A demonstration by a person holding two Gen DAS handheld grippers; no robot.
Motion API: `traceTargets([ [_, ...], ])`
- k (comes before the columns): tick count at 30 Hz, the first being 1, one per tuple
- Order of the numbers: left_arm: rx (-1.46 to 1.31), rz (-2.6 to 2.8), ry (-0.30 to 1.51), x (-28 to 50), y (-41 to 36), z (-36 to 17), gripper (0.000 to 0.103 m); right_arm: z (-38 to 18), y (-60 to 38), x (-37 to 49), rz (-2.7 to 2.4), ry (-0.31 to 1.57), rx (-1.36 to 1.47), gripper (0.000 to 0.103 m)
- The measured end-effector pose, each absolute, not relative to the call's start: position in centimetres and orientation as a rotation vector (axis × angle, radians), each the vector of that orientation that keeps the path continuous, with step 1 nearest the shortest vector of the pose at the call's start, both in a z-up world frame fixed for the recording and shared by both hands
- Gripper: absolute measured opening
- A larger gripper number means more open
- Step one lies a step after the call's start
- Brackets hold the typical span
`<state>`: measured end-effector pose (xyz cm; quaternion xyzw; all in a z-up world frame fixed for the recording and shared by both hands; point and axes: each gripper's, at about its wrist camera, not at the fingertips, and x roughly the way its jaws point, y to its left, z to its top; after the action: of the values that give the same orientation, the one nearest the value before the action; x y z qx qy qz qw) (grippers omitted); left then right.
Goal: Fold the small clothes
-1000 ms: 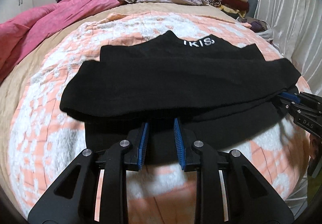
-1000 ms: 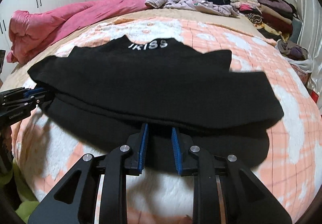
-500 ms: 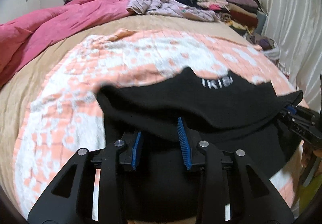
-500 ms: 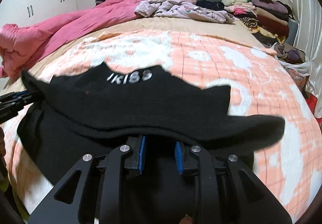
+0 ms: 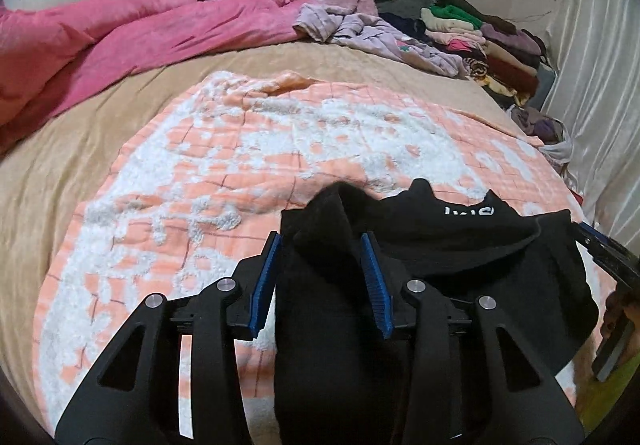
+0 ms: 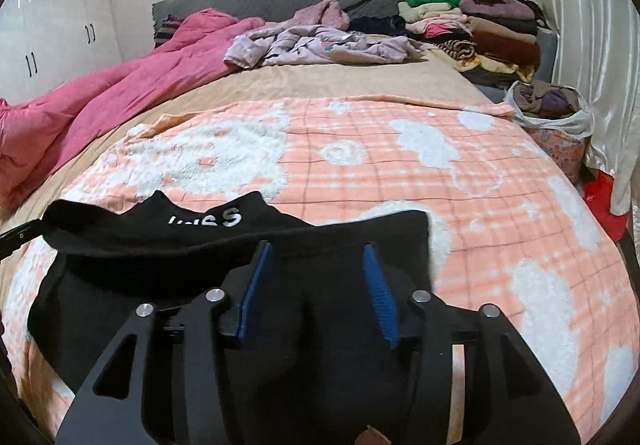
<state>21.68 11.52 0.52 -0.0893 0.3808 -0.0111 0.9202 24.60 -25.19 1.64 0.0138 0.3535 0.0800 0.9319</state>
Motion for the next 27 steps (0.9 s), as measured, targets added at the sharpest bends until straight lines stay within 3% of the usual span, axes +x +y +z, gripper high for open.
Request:
traceTargets([
  [4, -0.201, -0.020, 0.804, 21.8, 12.2, -0.5, 0.037, 1.0, -27.0, 24.0, 0.111, 0.734, 0.041, 0.060],
  [9, -0.289, -0.017, 0.754, 21.0, 13.8, -0.6, 0.045, -0.3, -29.7, 24.6, 0.060, 0.788, 0.090, 0.066],
  [15, -0.341, -0.012, 0.720, 20.9, 15.0, 0.0, 0.045, -1.2, -29.9, 25.8, 0.063, 0.831, 0.075, 0.066],
  [23, -0.312, -0.029, 0.858, 23.6, 14.2, -2.7, 0.050, -2.3, -30.3, 27.2, 0.073, 0.861, 0.139, 0.066],
  [25, -0.327, -0.043, 0.892, 24.2, 14.2, -3.7, 0.050, -2.4, -30.5, 27.3, 0.079, 0.862, 0.152, 0.062],
  [27, -0.329, -0.049, 0.909, 24.4, 14.0, -4.5, 0.049, -2.5, -30.4, 27.3, 0.098, 0.863, 0.155, 0.049],
])
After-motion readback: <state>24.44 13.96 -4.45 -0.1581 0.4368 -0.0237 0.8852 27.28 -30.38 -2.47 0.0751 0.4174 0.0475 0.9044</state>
